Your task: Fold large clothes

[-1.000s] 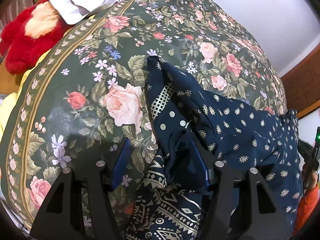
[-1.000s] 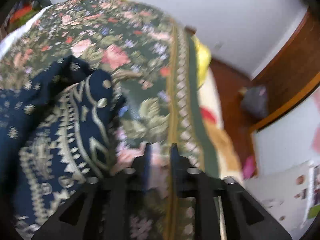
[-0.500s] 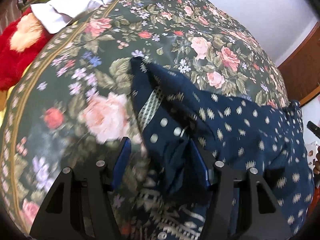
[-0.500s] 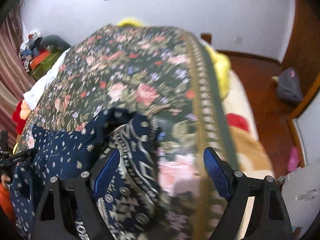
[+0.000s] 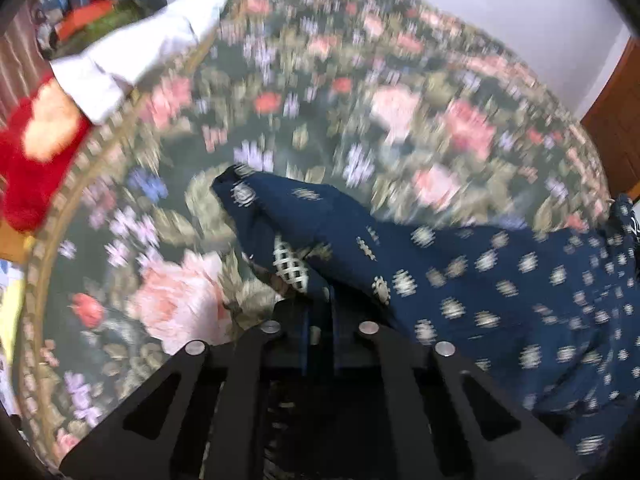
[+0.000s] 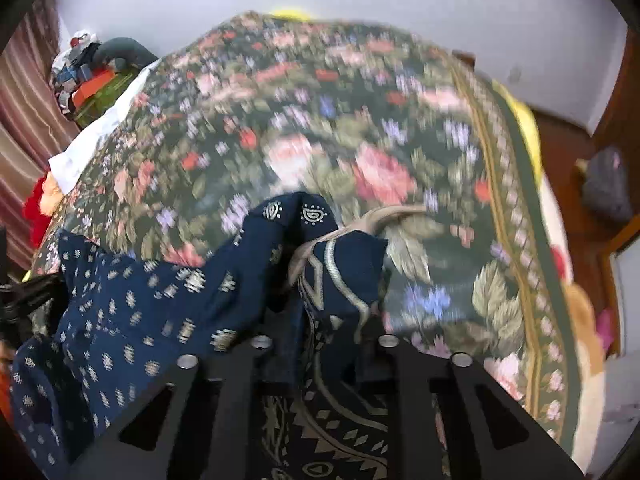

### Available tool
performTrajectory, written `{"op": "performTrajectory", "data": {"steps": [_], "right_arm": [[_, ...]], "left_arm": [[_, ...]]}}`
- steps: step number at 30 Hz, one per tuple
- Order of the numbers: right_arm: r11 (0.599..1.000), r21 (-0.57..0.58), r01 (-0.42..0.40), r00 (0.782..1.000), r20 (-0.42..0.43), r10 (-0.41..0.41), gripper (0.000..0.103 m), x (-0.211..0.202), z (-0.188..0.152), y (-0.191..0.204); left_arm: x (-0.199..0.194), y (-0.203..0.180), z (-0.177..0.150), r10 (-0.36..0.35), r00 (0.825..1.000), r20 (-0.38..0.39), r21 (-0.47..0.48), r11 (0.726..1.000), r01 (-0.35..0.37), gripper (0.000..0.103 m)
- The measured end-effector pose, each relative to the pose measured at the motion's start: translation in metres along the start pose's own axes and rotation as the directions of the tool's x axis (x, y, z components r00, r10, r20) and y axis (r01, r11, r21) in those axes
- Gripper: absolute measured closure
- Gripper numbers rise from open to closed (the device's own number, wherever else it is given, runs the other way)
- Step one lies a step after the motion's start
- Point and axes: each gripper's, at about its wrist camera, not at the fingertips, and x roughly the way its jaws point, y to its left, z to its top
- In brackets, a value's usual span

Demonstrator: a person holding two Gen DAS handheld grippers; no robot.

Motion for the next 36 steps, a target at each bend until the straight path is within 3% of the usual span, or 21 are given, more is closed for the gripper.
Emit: {"op": "performTrajectory", "data": {"steps": [4,8,11,14,16,19,21,23,25,26,29,31,34,36], "right_arm": [[0.998,-0.040,0.050,0.993,0.111,-0.046,0.092,-0.025,0.023,0.024],[0.997,-0.058,0.058,0.981,0.186,-0.047,0.092,-0.044,0.057,0.046],[0.993,-0.081,0.085,0.975,0.214,-0.066,0.092,-0.037,0.088,0.059],[0.989,-0.082,0.120,0.976,0.193,-0.103,0.092,-0.011,0.111,0.061],[0.990,-0.049,0.130,0.983,0.140,-0.122,0.092,0.020,0.122,0.053],[0.989,-0.015,0.149,0.987,0.057,-0.148,0.092,0.059,0.121,0.037],[0.990,-0.043,0.138,0.989,0.058,-0.135,0.090,0.071,0.114,0.031],[0.977,-0.100,0.188,0.979,0.098,-0.179,0.073,0.071,0.106,0.033],[0.921,-0.133,0.366,0.927,0.142,-0.347,0.009,0.069,0.100,0.034],[0.904,-0.144,0.402,0.910,0.169,-0.378,0.005,0.066,0.097,0.033],[0.928,-0.147,0.342,0.937,0.130,-0.324,0.005,0.056,0.090,0.019],[0.935,-0.142,0.324,0.943,0.129,-0.307,0.005,0.041,0.085,0.014],[0.933,-0.158,0.322,0.941,0.157,-0.298,0.005,0.009,0.075,0.017],[0.943,-0.163,0.292,0.949,0.169,-0.265,0.005,-0.015,0.068,0.021]], "left_arm": [[-0.042,-0.015,0.018,0.005,0.992,0.123,0.056,0.998,-0.012,0.098],[-0.066,-0.012,0.050,-0.095,0.979,0.179,0.025,0.995,0.092,0.098],[-0.065,-0.003,0.077,-0.068,0.976,0.206,0.019,0.998,0.066,0.099],[-0.038,0.019,0.101,-0.032,0.986,0.166,-0.037,0.999,0.038,0.099],[-0.007,0.035,0.115,0.004,0.995,0.101,-0.066,0.998,0.003,0.099],[0.039,0.053,0.118,0.064,0.998,0.007,-0.063,0.996,-0.063,0.097],[0.062,0.061,0.112,0.074,0.997,-0.037,-0.049,0.996,-0.076,0.091],[0.066,0.066,0.107,0.070,0.997,-0.019,-0.053,0.996,-0.071,0.087],[0.066,0.071,0.107,0.066,0.998,-0.008,-0.068,0.995,-0.067,0.086],[0.063,0.073,0.106,0.065,0.998,-0.011,-0.077,0.995,-0.065,0.086],[0.055,0.076,0.104,0.098,0.995,-0.021,-0.101,0.990,-0.100,0.078],[0.040,0.075,0.099,0.163,0.987,-0.005,-0.063,0.985,-0.163,0.064],[0.016,0.078,0.089,0.197,0.980,0.012,-0.027,0.980,-0.197,0.062],[-0.004,0.077,0.082,0.178,0.984,0.018,-0.006,0.984,-0.178,0.062]]}}
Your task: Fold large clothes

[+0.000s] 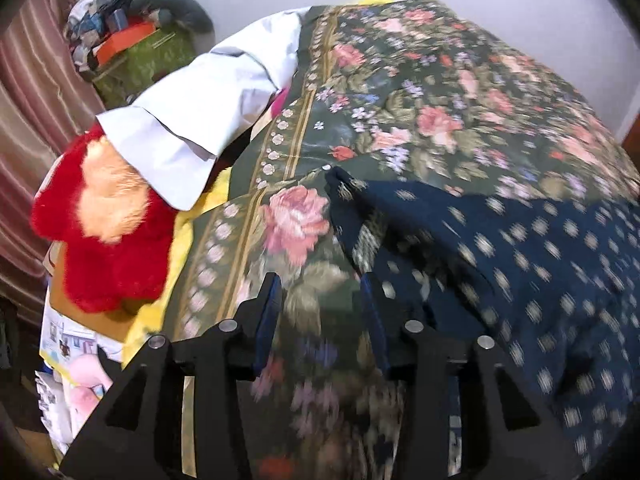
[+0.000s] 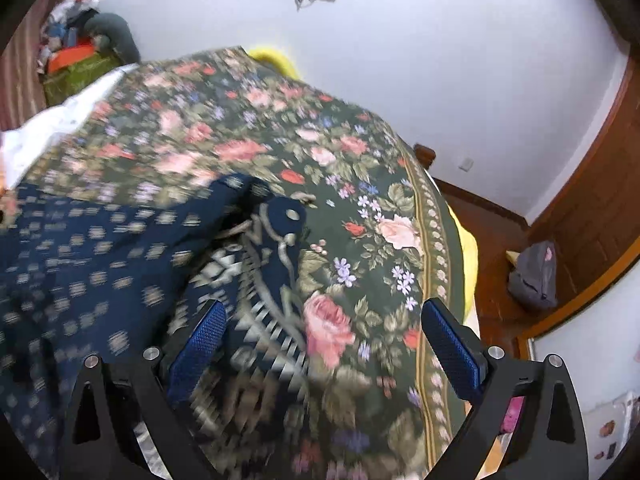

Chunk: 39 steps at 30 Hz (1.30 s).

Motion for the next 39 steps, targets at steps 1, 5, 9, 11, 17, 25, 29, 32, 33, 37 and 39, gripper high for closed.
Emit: {"op": "performTrajectory", "data": {"steps": [1,5,9,11,17,25,29,32,33,37,39], "right_arm": [[1.000,0.001,-0.023,1.000,0.006,0.023,0.005,-0.015,-0.001,0.000],[0.996,0.009,-0.088,0.995,0.055,0.087,0.005,-0.071,-0.006,0.001],[0.990,0.000,-0.144,0.983,0.117,0.143,0.005,-0.132,-0.012,0.009],[0.985,-0.012,-0.171,0.974,0.150,0.171,0.005,-0.163,-0.018,0.014],[0.968,-0.024,-0.251,0.940,0.233,0.249,0.005,-0.235,-0.039,0.030],[0.942,-0.046,-0.334,0.924,0.184,0.336,0.003,-0.270,-0.087,0.056],[0.941,-0.037,-0.337,0.935,0.107,0.339,0.001,-0.266,-0.116,0.064],[0.938,-0.025,-0.345,0.937,0.043,0.346,0.001,-0.253,-0.137,0.065],[0.938,-0.019,-0.346,0.938,0.023,0.346,0.001,-0.249,-0.142,0.065],[0.931,0.047,-0.361,0.926,-0.103,0.364,0.001,-0.219,-0.172,0.064],[0.920,0.090,-0.381,0.908,-0.155,0.390,0.001,-0.206,-0.186,0.063]], "left_arm": [[-0.013,0.000,-0.005,-0.011,1.000,0.009,0.010,1.000,0.011,0.062],[-0.067,-0.005,-0.022,-0.048,0.997,0.066,0.054,0.998,0.044,0.062],[-0.129,-0.017,-0.040,-0.100,0.986,0.136,0.095,0.992,0.087,0.059],[-0.155,-0.022,-0.049,-0.119,0.978,0.168,0.114,0.988,0.101,0.056],[-0.229,-0.039,-0.085,-0.178,0.945,0.275,0.181,0.975,0.131,0.044],[-0.273,-0.044,-0.143,-0.215,0.931,0.293,0.198,0.967,0.161,0.013],[-0.265,-0.037,-0.173,-0.203,0.949,0.240,0.174,0.971,0.164,0.012],[-0.247,-0.029,-0.195,-0.196,0.966,0.170,0.145,0.974,0.172,0.012],[-0.242,-0.027,-0.201,-0.191,0.970,0.153,0.138,0.976,0.170,0.012],[-0.207,-0.006,-0.228,-0.190,0.980,0.056,0.045,0.981,0.188,0.012],[-0.183,0.006,-0.243,-0.203,0.979,-0.011,-0.028,0.979,0.202,0.012]]}}
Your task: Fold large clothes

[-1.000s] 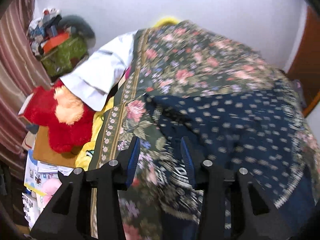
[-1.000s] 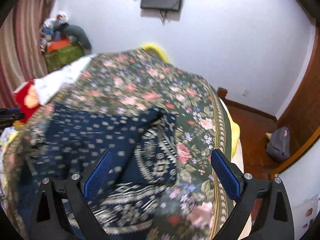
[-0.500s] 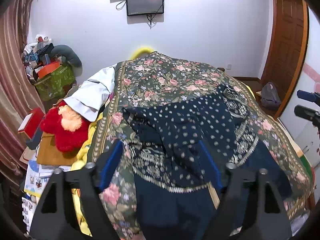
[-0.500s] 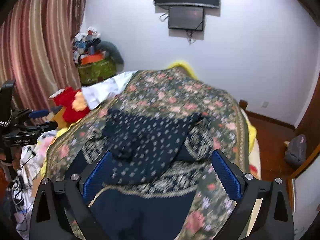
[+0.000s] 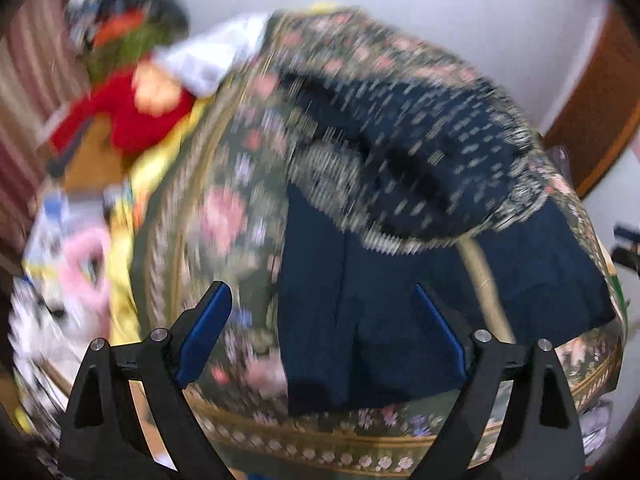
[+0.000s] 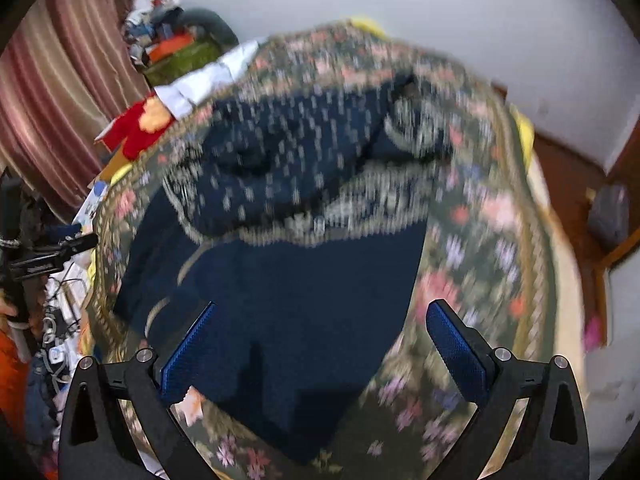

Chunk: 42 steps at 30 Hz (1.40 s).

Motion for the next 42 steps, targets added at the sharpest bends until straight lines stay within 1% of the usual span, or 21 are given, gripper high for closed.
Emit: {"op": "performTrajectory", "data": {"steps": [2,4,6,7,9,11,12,13,14,15,16,17,19,20,21,22,25,32,33,37,42], "right_arm": [[0.999,0.042,-0.025,0.998,-0.049,0.027,0.001,0.012,-0.011,-0.005],[0.996,0.079,-0.049,0.995,-0.078,0.055,0.001,0.020,-0.020,-0.010],[0.991,0.107,-0.075,0.992,-0.090,0.085,0.001,0.025,-0.026,-0.012],[0.987,0.125,-0.099,0.989,-0.095,0.111,0.001,0.027,-0.029,-0.014],[0.979,0.155,-0.136,0.983,-0.098,0.152,0.003,0.031,-0.032,-0.015],[0.974,0.176,-0.144,0.984,-0.075,0.159,0.008,0.036,-0.034,-0.017],[0.976,0.177,-0.129,0.987,-0.067,0.143,0.012,0.039,-0.034,-0.016],[0.978,0.171,-0.117,0.989,-0.064,0.130,0.016,0.041,-0.034,-0.015],[0.980,0.165,-0.115,0.990,-0.059,0.126,0.018,0.042,-0.032,-0.014],[0.980,0.159,-0.120,0.990,-0.054,0.130,0.024,0.043,-0.031,-0.014],[0.979,0.157,-0.128,0.989,-0.050,0.137,0.033,0.044,-0.029,-0.013],[0.978,0.157,-0.135,0.988,-0.048,0.144,0.038,0.044,-0.028,-0.013],[0.975,0.162,-0.151,0.986,-0.040,0.160,0.059,0.044,-0.026,-0.014],[0.972,0.172,-0.160,0.985,-0.035,0.169,0.063,0.044,-0.026,-0.016],[0.969,0.182,-0.168,0.984,-0.029,0.176,0.072,0.044,-0.026,-0.018],[0.966,0.195,-0.169,0.984,-0.025,0.177,0.082,0.044,-0.025,-0.021],[0.948,0.236,-0.215,0.974,-0.018,0.225,0.090,0.044,-0.022,-0.030],[0.944,0.206,-0.258,0.966,0.046,0.254,0.093,0.033,-0.004,-0.030],[0.943,0.202,-0.263,0.965,0.060,0.256,0.093,0.030,0.001,-0.030],[0.942,0.189,-0.278,0.958,0.131,0.256,0.094,0.018,0.027,-0.032],[0.945,0.180,-0.274,0.949,0.212,0.234,0.095,0.011,0.070,-0.039]], "left_arm": [[0.026,0.016,-0.017,0.001,0.996,-0.088,-0.067,0.998,-0.006,0.012],[0.046,0.028,-0.034,-0.010,0.988,-0.154,-0.125,0.992,-0.010,0.012],[0.062,0.036,-0.048,-0.060,0.976,-0.208,-0.180,0.983,0.022,0.013],[0.066,0.037,-0.052,-0.088,0.972,-0.219,-0.201,0.979,0.044,0.014],[0.077,0.038,-0.060,-0.172,0.956,-0.236,-0.245,0.963,0.113,0.014],[0.086,0.039,-0.065,-0.204,0.947,-0.248,-0.279,0.951,0.132,0.014],[0.090,0.038,-0.067,-0.211,0.944,-0.254,-0.294,0.946,0.133,0.017],[0.095,0.037,-0.068,-0.217,0.941,-0.261,-0.305,0.943,0.133,0.025],[0.099,0.035,-0.069,-0.221,0.939,-0.263,-0.311,0.941,0.135,0.029],[0.100,0.033,-0.069,-0.210,0.943,-0.258,-0.307,0.943,0.126,0.033],[0.099,0.029,-0.068,-0.196,0.950,-0.244,-0.294,0.948,0.120,0.039],[0.098,0.026,-0.066,-0.192,0.953,-0.233,-0.277,0.953,0.125,0.045],[0.093,0.017,-0.062,-0.178,0.959,-0.221,-0.242,0.962,0.123,0.066],[0.091,0.012,-0.061,-0.161,0.963,-0.215,-0.221,0.969,0.113,0.073],[0.090,0.008,-0.060,-0.150,0.965,-0.213,-0.204,0.973,0.106,0.084],[0.088,0.004,-0.058,-0.138,0.967,-0.214,-0.186,0.978,0.099,0.090],[0.080,-0.010,-0.052,-0.147,0.970,-0.191,-0.164,0.980,0.116,0.091],[0.035,-0.037,-0.018,-0.212,0.976,-0.057,-0.103,0.973,0.206,0.092],[0.029,-0.035,-0.011,-0.220,0.975,-0.037,-0.091,0.972,0.216,0.092],[0.007,-0.046,0.030,-0.225,0.972,0.069,-0.013,0.974,0.226,0.093],[-0.005,-0.048,0.078,-0.241,0.960,0.145,0.002,0.970,0.243,0.093]]}}
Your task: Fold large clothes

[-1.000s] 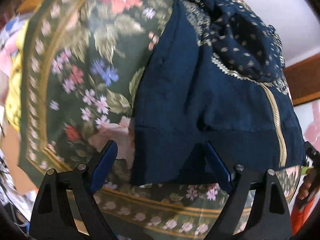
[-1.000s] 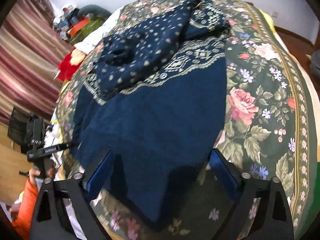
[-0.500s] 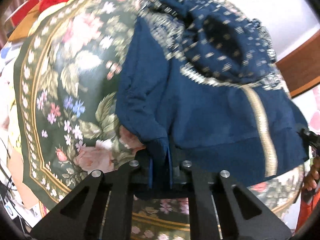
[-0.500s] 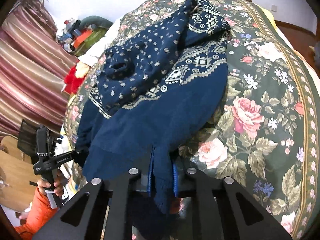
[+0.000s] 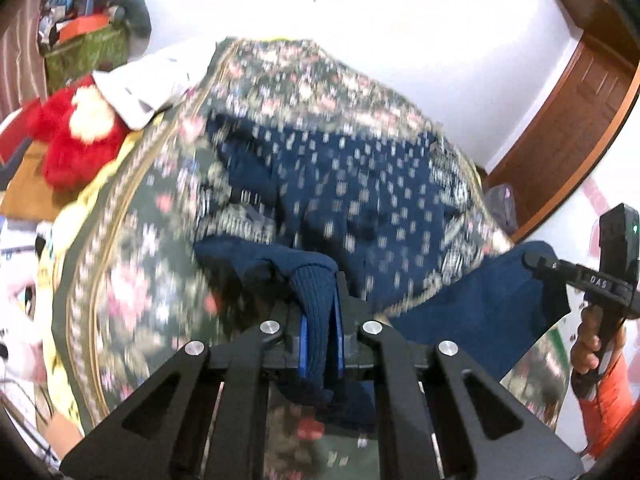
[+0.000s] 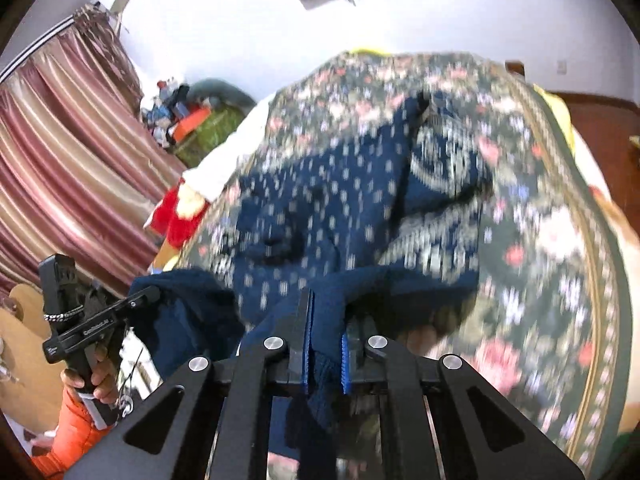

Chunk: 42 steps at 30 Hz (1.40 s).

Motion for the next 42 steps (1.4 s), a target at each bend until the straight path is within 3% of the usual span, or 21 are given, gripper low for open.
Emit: {"op": "performTrajectory", "data": {"steps": [6,13,18,21,24,28,31,36,40,42], "right_arm": [[0.999,0.022,0.049,0.996,0.068,-0.050,0.095,0.022,0.059,-0.013],[0.979,0.037,0.203,0.974,0.099,-0.206,0.096,0.091,0.131,-0.047],[0.957,0.078,0.279,0.958,0.050,-0.284,0.096,0.162,0.173,-0.080],[0.951,0.003,0.309,0.951,0.010,-0.309,0.095,0.192,0.183,-0.092],[0.960,-0.065,0.272,0.962,-0.012,-0.273,0.095,0.196,0.183,-0.098],[0.989,0.020,0.147,0.988,-0.054,-0.145,0.095,0.181,0.185,-0.118],[0.994,0.060,0.093,0.993,-0.071,-0.089,0.095,0.170,0.188,-0.123],[0.997,0.064,0.049,0.995,-0.086,-0.043,0.095,0.143,0.192,-0.118],[0.991,0.132,0.012,0.999,-0.054,-0.005,0.095,0.129,0.197,-0.125],[0.983,0.179,0.039,0.999,-0.040,-0.032,0.095,0.127,0.201,-0.132]], "left_arm": [[0.020,0.017,0.063,0.007,0.998,0.069,-0.072,0.997,-0.002,0.093],[0.073,0.063,0.137,0.122,0.986,0.113,-0.204,0.974,-0.097,0.094],[0.140,0.096,0.166,0.221,0.974,0.053,-0.236,0.950,-0.203,0.094],[0.189,0.119,0.167,0.230,0.972,-0.048,-0.239,0.942,-0.235,0.094],[0.225,0.138,0.159,0.222,0.967,-0.126,-0.246,0.937,-0.248,0.093],[0.238,0.132,0.156,0.281,0.951,-0.126,-0.154,0.942,-0.298,0.089],[0.233,0.120,0.161,0.314,0.941,-0.128,-0.070,0.943,-0.325,0.089],[0.201,0.104,0.176,0.285,0.951,-0.117,0.043,0.958,-0.282,0.083],[0.177,0.104,0.191,0.253,0.961,-0.113,-0.006,0.967,-0.255,0.070],[0.173,0.105,0.197,0.247,0.962,-0.115,-0.027,0.967,-0.252,0.068]]}}
